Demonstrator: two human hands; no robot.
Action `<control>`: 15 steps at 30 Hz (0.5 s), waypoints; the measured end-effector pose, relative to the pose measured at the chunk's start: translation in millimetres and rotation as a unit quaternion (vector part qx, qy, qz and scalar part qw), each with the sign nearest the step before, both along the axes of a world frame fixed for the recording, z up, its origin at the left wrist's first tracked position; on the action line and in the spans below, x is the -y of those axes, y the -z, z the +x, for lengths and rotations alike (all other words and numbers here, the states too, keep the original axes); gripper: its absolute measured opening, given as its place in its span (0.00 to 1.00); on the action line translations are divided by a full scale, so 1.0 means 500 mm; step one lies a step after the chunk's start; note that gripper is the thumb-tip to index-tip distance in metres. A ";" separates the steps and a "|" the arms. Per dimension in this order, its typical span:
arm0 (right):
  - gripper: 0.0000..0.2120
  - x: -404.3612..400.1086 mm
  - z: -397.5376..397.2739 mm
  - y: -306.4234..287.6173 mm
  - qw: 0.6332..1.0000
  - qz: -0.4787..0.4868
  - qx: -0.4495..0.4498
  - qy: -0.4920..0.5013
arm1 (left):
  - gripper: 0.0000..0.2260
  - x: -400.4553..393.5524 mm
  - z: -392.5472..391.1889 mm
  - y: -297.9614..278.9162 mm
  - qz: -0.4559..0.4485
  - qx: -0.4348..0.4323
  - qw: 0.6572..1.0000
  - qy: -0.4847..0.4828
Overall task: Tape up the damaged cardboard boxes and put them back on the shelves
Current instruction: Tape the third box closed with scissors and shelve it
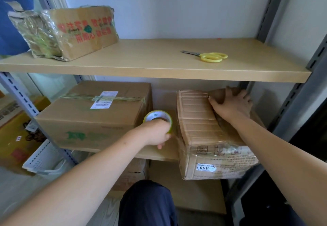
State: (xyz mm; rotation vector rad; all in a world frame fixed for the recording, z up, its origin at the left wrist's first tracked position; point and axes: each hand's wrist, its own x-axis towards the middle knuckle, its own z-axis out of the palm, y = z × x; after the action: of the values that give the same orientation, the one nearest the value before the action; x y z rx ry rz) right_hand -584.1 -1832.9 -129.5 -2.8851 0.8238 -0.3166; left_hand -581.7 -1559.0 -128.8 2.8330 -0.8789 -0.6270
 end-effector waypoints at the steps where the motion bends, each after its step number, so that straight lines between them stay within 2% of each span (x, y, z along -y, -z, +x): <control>1: 0.42 0.002 -0.004 0.002 1.000 -0.004 0.001 -0.008 | 0.10 -0.001 0.009 -0.003 -0.002 -0.004 1.000 -0.010; 5: 0.41 0.004 -0.007 0.005 1.000 0.000 0.003 -0.020 | 0.11 0.021 0.033 -0.015 0.027 0.123 0.991 0.040; 6: 0.41 0.007 -0.006 0.004 1.000 0.001 0.002 -0.021 | 0.12 0.023 0.039 -0.017 0.028 0.116 0.992 0.051; 8: 0.41 0.015 -0.003 0.005 1.000 0.004 0.000 -0.025 | 0.10 0.014 0.056 -0.021 0.048 0.039 0.996 0.070; 10: 0.40 0.021 0.003 0.006 0.999 0.006 -0.005 -0.033 | 0.13 -0.003 0.070 -0.020 0.090 0.002 0.993 0.077; 12: 0.40 0.024 0.008 0.005 0.999 0.010 -0.008 -0.040 | 0.14 -0.007 0.078 -0.018 0.099 0.026 0.991 0.086; 15: 0.40 0.022 0.015 0.001 0.998 0.014 -0.009 -0.053 | 0.10 0.008 0.082 -0.021 0.094 0.105 0.986 0.089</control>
State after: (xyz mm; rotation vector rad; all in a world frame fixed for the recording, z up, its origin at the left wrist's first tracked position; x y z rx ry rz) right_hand -576.5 -1843.8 -130.1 -2.8962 0.6693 -0.2664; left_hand -540.5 -1562.9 -118.3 3.0547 -1.1774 -0.4572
